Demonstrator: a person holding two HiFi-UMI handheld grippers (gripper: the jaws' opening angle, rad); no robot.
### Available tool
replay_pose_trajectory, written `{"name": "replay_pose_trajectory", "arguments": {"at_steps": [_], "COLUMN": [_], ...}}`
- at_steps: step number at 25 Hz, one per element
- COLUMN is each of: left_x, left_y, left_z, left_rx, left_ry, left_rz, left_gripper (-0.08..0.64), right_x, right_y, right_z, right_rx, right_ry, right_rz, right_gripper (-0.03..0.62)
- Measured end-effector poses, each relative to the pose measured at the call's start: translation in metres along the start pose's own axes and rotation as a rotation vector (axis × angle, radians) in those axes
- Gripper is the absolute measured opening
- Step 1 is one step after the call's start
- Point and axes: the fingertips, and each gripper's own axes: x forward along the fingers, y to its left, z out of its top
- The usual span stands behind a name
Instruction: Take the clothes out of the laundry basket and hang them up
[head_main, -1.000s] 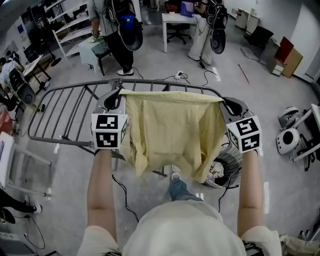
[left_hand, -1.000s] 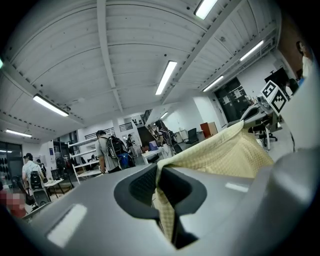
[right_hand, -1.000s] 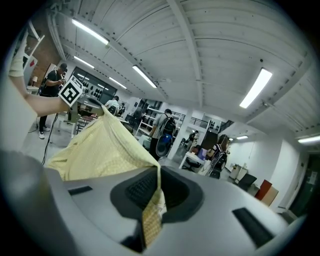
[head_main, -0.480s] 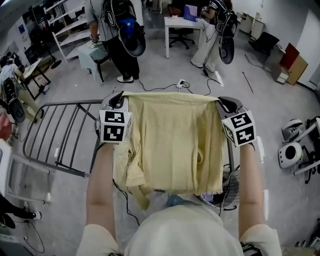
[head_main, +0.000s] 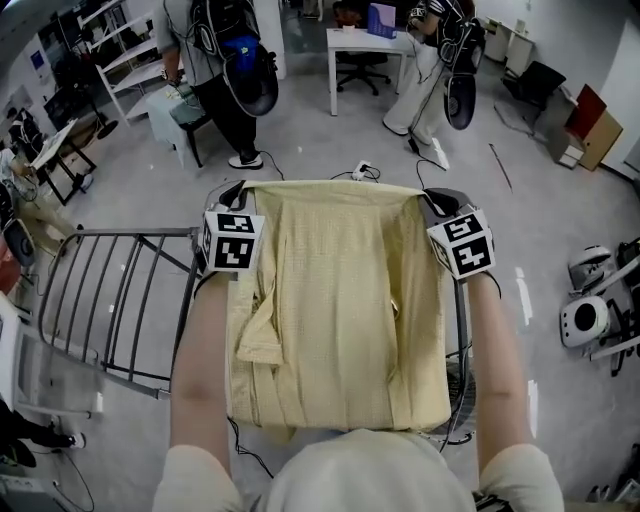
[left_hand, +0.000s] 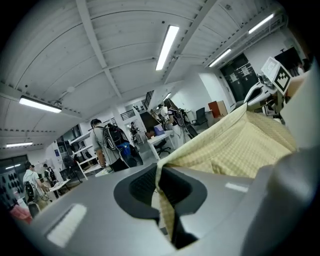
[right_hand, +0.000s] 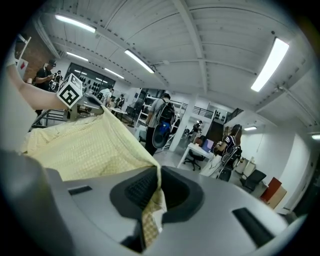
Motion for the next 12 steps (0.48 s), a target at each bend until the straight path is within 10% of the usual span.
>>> {"name": "replay_pose_trajectory", "arguments": {"at_steps": [12], "left_x": [0.108], "left_y": [-0.032], "left_z": [-0.073], "left_rx": [-0.071], "left_ry": [0.218], "left_rz": [-0.083], "left_gripper": [0.035], "right_x": [0.103], "right_y": [-0.006], "right_z": [-0.078], "right_rx": [0.089], "right_ry": [0.174], "right_rz": [0.018], "right_gripper": [0.043]}}
